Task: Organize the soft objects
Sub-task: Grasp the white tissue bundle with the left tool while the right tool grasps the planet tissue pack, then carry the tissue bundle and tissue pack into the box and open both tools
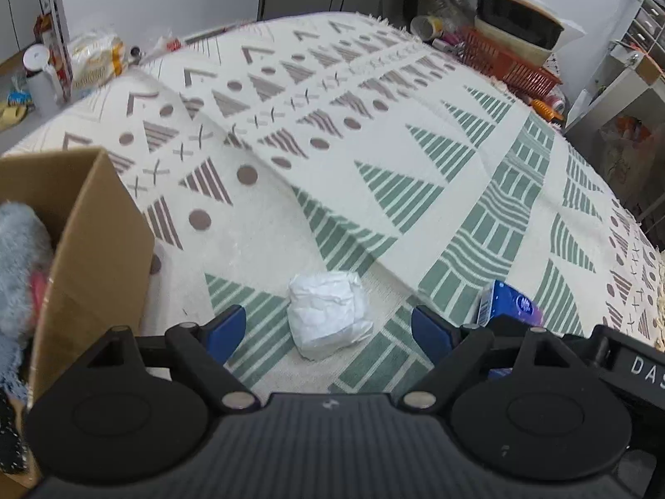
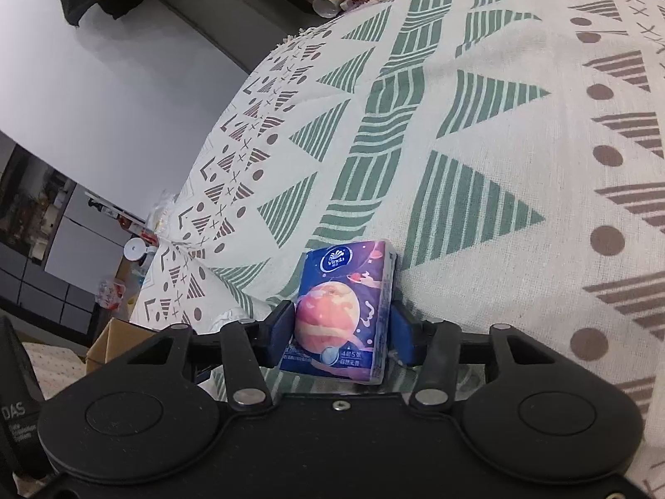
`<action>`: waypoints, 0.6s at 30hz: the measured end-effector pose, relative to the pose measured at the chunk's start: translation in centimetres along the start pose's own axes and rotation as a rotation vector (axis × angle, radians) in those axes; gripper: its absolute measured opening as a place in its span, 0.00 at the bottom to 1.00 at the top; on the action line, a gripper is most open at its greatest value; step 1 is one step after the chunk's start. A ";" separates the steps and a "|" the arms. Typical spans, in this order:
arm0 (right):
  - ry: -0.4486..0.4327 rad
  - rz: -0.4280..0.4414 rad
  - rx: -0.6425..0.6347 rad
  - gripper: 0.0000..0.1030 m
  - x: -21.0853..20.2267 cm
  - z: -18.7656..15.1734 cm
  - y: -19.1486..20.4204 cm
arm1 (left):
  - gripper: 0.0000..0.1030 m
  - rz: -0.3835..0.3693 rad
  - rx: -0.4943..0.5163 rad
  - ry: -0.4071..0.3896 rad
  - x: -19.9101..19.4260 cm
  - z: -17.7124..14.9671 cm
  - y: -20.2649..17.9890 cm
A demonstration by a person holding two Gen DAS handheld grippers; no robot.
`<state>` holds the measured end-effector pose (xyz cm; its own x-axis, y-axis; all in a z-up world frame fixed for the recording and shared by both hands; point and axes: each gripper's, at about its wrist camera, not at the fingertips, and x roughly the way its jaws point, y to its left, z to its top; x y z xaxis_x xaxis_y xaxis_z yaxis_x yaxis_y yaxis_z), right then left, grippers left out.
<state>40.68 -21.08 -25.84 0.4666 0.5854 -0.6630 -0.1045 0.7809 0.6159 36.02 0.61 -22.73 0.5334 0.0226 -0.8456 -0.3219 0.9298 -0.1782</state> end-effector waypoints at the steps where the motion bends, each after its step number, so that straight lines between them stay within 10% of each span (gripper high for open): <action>1: -0.002 -0.002 -0.003 0.45 -0.1 0.0 0.0 | 0.84 -0.001 -0.003 0.003 0.2 -0.1 0.1; 11: -0.014 0.005 0.005 0.41 -1.3 -0.4 -0.2 | 0.79 -0.001 -0.013 -0.007 1.3 -0.9 0.5; 18: -0.024 -0.011 -0.015 0.41 -2.4 -0.7 0.1 | 0.44 -0.014 -0.016 -0.024 0.6 -1.0 0.3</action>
<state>38.93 -22.22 -24.50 0.4890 0.5712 -0.6593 -0.1119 0.7906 0.6020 35.44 0.53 -23.82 0.5565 0.0192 -0.8306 -0.3273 0.9240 -0.1980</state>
